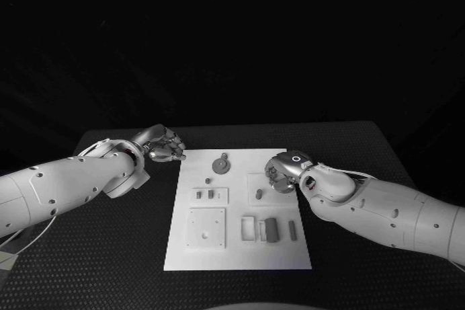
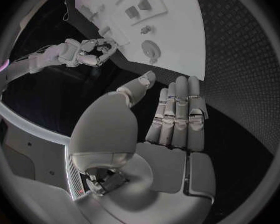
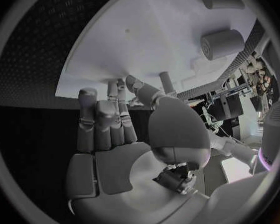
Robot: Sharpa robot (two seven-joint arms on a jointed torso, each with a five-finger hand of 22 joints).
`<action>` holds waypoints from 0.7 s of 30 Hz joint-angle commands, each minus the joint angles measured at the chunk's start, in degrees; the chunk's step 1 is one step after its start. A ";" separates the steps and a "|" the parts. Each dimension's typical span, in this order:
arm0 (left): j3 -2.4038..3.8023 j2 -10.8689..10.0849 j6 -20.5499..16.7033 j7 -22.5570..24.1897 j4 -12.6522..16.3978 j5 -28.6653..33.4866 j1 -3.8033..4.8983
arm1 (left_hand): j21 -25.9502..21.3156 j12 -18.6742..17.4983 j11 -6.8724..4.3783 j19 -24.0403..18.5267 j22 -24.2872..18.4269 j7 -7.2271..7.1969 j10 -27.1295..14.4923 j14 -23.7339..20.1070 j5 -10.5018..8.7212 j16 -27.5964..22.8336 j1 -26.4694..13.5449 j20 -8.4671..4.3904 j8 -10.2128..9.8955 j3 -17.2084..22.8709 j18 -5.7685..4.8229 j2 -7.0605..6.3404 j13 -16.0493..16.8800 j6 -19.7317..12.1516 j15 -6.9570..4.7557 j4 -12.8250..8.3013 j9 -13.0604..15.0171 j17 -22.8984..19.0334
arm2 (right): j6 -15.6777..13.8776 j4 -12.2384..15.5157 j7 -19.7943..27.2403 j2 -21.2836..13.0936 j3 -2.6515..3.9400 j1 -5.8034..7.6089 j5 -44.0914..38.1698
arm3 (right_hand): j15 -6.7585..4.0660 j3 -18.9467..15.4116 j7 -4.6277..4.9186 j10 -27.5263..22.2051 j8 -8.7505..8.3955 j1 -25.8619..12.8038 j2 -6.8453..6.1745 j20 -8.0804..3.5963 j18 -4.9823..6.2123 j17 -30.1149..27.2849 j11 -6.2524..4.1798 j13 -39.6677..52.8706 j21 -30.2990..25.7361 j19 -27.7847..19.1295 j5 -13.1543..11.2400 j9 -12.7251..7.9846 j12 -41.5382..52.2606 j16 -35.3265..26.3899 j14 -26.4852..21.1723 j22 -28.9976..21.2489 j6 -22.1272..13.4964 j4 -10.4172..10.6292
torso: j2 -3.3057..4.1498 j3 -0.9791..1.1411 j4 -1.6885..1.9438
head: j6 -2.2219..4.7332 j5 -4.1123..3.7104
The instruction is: Assemble the parts on the task board
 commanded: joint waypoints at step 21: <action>0.04 0.06 0.31 0.15 0.11 -0.15 0.06 | 0.23 0.00 0.00 0.47 -0.22 0.00 -0.56 0.33 -0.11 -0.36 0.22 -0.19 0.22 -0.21 0.18 -0.42 -0.06 -0.59 0.08 0.22 -0.10 0.17 | 0.26 -0.54 -1.10 0.18 -0.35 -0.52 -1.54 | -1.17 0.29 -0.51 6.59 0.90 0.24 1.26 -0.16 4.19 0.29 -0.48 0.80 0.49 0.46 0.19 0.58 1.00 -0.03 0.24 0.11 1.81 -0.16 | 0.00 0.00 -0.03 | -0.12 0.02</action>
